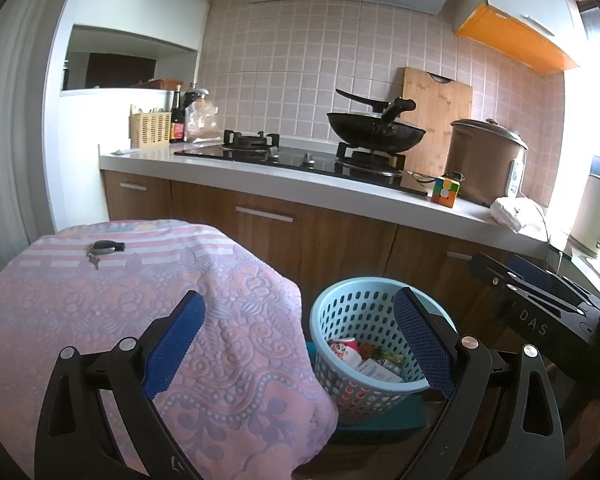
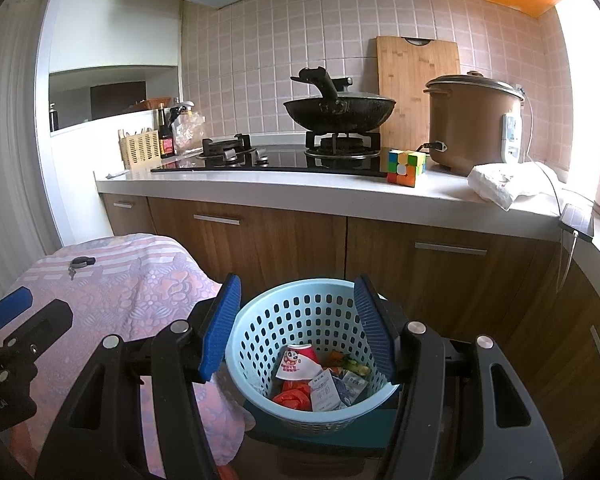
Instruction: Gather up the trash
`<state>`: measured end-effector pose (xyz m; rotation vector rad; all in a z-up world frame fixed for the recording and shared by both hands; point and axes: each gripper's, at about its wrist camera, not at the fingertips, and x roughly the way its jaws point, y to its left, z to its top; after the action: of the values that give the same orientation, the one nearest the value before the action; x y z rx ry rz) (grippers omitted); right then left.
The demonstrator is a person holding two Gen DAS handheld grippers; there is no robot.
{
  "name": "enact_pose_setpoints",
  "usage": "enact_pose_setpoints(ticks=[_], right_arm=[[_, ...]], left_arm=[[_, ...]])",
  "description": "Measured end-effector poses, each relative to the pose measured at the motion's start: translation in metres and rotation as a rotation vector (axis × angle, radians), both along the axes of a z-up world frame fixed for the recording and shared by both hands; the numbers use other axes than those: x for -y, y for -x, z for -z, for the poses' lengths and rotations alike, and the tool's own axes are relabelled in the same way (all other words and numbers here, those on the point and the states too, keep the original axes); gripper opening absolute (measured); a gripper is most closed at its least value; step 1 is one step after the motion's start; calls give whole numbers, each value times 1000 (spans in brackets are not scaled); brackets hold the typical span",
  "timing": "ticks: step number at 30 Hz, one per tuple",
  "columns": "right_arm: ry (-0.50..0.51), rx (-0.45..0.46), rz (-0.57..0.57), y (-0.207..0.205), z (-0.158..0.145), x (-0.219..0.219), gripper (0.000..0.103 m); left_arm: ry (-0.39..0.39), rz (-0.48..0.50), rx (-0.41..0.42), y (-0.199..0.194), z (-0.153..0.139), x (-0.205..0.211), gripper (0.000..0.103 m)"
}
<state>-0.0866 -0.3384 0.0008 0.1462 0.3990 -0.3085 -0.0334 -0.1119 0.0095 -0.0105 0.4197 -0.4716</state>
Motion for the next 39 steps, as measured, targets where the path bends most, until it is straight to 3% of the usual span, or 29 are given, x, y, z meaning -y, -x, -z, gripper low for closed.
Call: enact_pose_setpoints(ticks=[39], right_arm=[[8, -7, -28, -6, -2, -2, 55]], left_arm=[[1, -3, 0, 0, -1, -2, 92]])
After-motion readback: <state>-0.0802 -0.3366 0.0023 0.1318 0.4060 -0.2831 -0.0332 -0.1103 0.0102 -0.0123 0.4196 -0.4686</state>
